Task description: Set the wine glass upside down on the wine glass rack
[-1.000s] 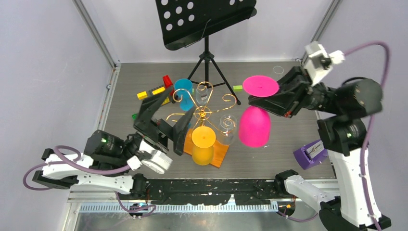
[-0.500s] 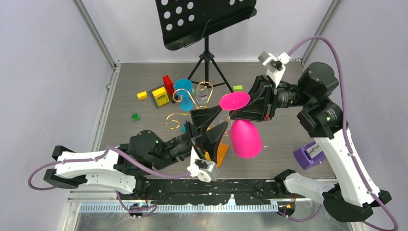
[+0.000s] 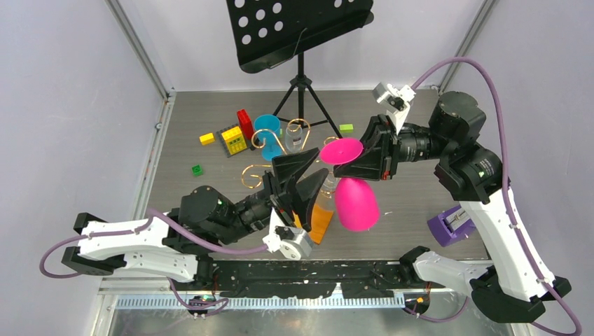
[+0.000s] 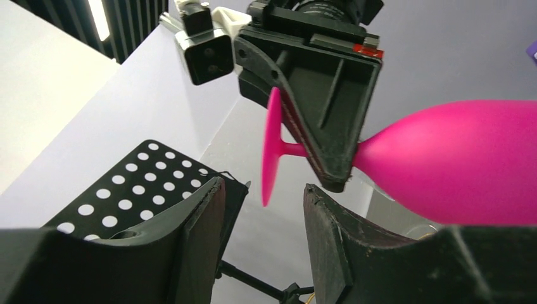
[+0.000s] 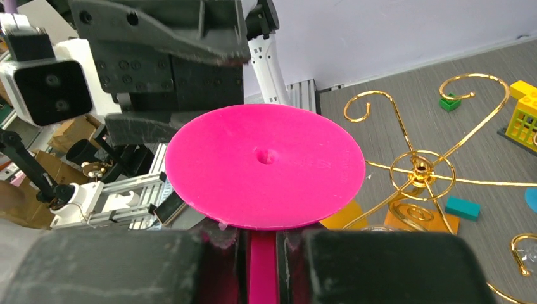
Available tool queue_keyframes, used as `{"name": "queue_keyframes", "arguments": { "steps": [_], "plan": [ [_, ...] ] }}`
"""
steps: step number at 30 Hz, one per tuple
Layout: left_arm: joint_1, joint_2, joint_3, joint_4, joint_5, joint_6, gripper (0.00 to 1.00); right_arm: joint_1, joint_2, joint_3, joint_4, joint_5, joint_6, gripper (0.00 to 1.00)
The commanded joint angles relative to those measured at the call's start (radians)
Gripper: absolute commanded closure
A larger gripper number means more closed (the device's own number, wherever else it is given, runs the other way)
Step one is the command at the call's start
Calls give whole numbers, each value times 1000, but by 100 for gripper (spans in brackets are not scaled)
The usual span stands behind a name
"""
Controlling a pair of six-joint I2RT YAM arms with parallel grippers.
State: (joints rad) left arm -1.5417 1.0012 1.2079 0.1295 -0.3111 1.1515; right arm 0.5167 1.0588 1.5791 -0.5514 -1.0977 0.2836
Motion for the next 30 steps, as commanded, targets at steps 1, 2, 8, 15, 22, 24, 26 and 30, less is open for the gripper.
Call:
{"name": "queue_keyframes", "arguments": {
  "steps": [1,2,8,15,22,24,26,30],
  "plan": [
    [6,-30,35,93,-3,-8,50,5,-5,25,-54,11,-54,95],
    [6,-33,35,93,-3,-9,50,5,-7,24,-60,13,-56,95],
    [12,-17,35,82,3,-13,50,16,-7,22,-56,5,-58,95],
    [20,10,42,55,26,-45,50,53,-14,7,-34,-5,-62,95],
    [42,35,49,66,11,-57,70,85,-27,-8,-33,-19,-96,94],
    [46,47,62,47,1,-62,71,90,-31,-11,-36,-23,-104,94],
    [47,54,71,28,-3,-66,80,91,-34,-14,-39,-23,-113,92],
    [51,62,83,2,-8,-74,100,92,-39,-14,-50,-7,-136,86]
  ]
}}
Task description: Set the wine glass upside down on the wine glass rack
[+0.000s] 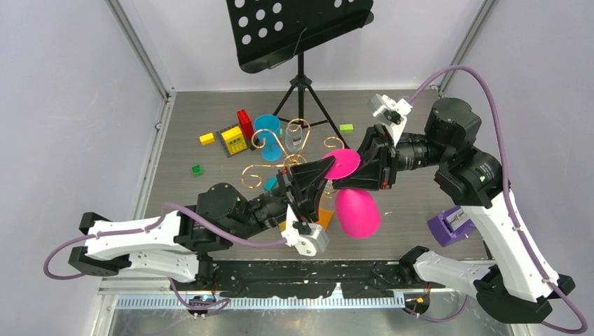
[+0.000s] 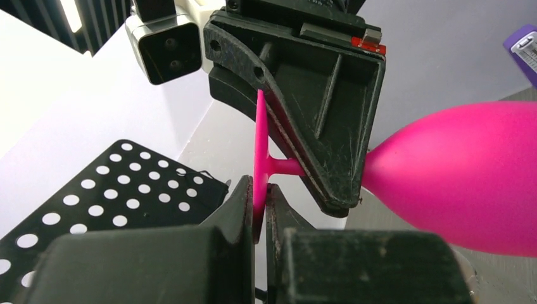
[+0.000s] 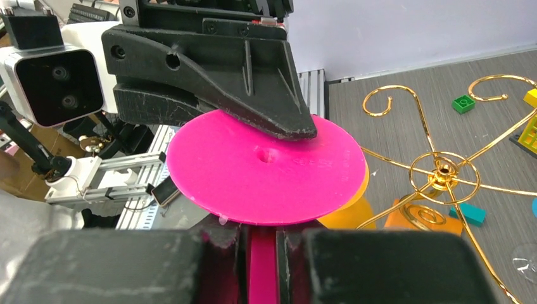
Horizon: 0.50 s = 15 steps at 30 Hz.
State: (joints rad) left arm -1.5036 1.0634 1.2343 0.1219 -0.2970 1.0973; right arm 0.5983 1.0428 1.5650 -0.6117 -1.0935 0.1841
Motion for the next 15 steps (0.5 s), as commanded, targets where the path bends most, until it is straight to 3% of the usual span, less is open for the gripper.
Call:
{"name": "queue_keyframes", "arguments": {
  "steps": [1,3,6,10,12,15],
  "plan": [
    [15,1,60,9,-27,-17,100,11,-26,0,9,19,-47,85],
    [20,8,70,11,-51,-9,100,10,-45,-11,22,86,-51,81],
    [22,25,78,59,-120,43,100,11,-92,-52,97,164,-28,65],
    [23,42,73,140,-178,99,100,10,-126,-129,203,172,38,56],
    [25,48,75,154,-192,115,100,11,-136,-168,238,170,67,60],
    [26,56,71,165,-208,138,100,10,-148,-202,275,184,98,85]
  ]
}}
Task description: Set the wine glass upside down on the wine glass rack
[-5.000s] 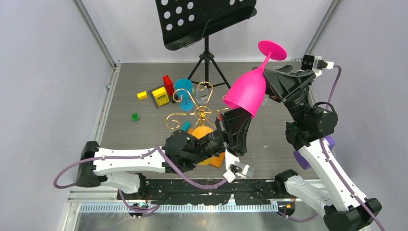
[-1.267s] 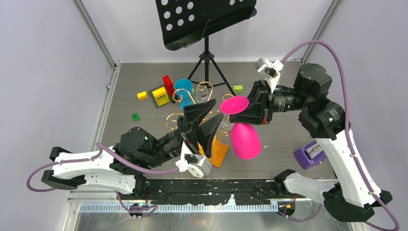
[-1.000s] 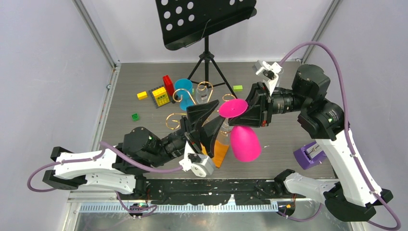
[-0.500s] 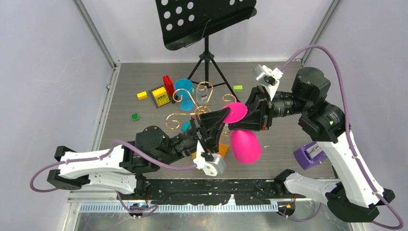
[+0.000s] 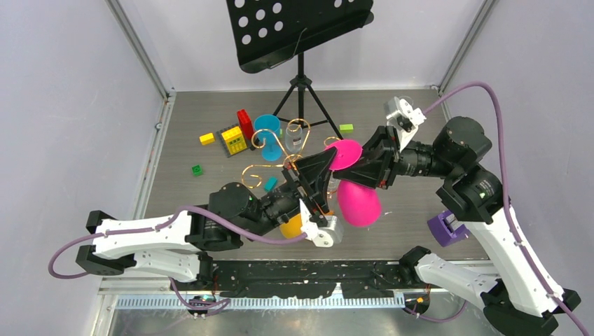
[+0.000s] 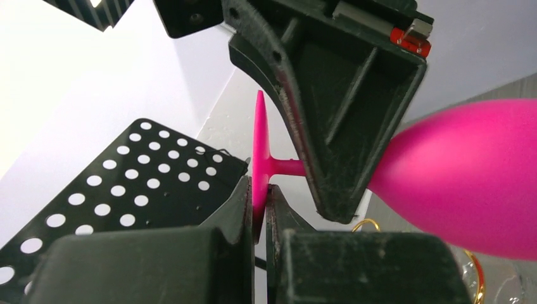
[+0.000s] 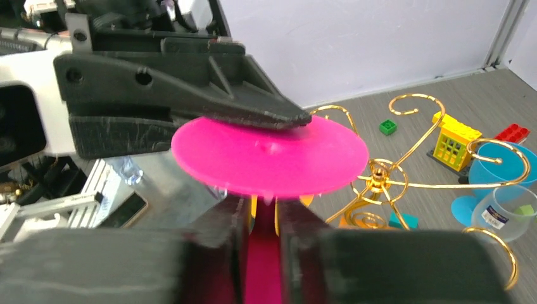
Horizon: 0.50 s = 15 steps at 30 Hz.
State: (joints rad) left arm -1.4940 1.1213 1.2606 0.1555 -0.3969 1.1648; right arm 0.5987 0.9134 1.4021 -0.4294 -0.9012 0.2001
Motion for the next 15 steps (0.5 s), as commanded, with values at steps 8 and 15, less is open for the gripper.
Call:
{"name": "queue_keyframes", "arguments": {
  "steps": [8,15],
  "plan": [
    [24,-22,27,182,-132,83,100,10,-20,-56,64,71,76,75],
    [26,-42,19,181,-123,83,100,10,-11,-66,54,89,72,61]
  ]
}}
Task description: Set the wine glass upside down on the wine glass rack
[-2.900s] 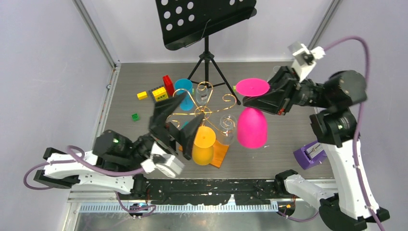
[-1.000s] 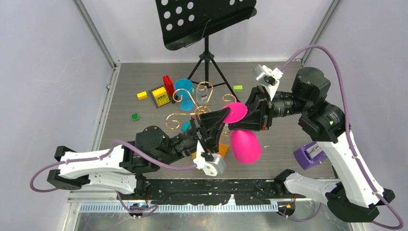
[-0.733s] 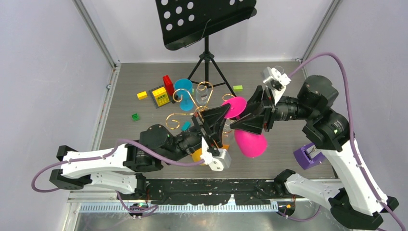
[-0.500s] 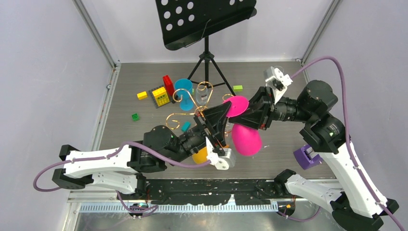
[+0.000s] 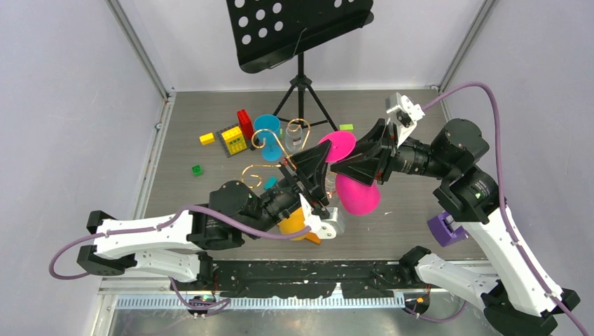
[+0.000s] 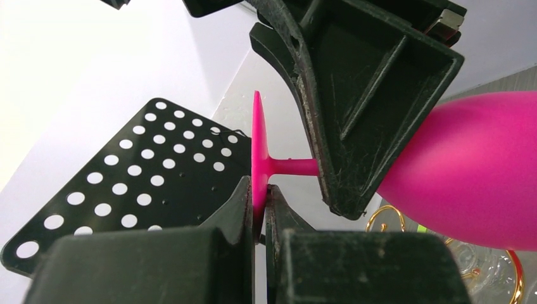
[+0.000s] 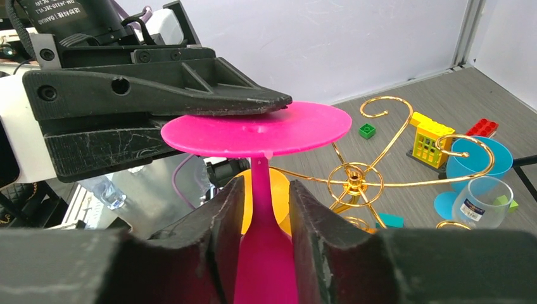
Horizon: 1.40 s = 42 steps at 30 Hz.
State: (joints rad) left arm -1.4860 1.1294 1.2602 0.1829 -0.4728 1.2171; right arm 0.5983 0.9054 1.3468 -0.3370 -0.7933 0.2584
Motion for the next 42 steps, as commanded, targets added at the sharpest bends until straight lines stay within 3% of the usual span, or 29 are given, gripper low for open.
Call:
{"name": "queue_keyframes", "arguments": {
  "steps": [1,5,12,14,15,16,17,18,20,21,25,30,36,42],
  "plan": [
    [18,-52,17,153,-46,30,100,11,-3,-12,-39,-19,14,60],
    [18,-56,9,151,-38,28,100,11,-5,-11,-39,-19,11,63],
    [20,-66,2,165,-52,28,100,10,-19,-11,-56,24,4,93],
    [25,-75,3,163,-58,12,98,10,-29,-12,-56,45,-1,95],
    [27,-84,4,158,-62,-4,88,9,-34,-15,-54,63,-2,95],
    [31,-94,3,153,-63,-21,64,9,-46,-15,-52,75,-3,95],
    [33,-106,0,150,-62,-44,50,9,-52,-14,-52,106,-5,95],
    [37,-120,-3,149,-59,-70,29,8,-62,-13,-55,120,-7,95],
    [46,-155,-10,135,-52,-132,12,2,-69,1,-72,159,-16,95],
    [56,-174,-10,121,-48,-169,8,0,-69,17,-83,180,-26,95],
    [183,-228,37,-85,6,-474,11,-20,-67,79,-183,297,-86,95],
    [362,-218,149,-382,133,-814,17,-43,-26,156,-343,557,-144,95],
    [431,-109,267,-696,227,-1078,25,-99,35,148,-404,654,-124,95],
    [435,-60,258,-801,240,-1201,28,-109,28,116,-405,653,-126,95]
  ]
}}
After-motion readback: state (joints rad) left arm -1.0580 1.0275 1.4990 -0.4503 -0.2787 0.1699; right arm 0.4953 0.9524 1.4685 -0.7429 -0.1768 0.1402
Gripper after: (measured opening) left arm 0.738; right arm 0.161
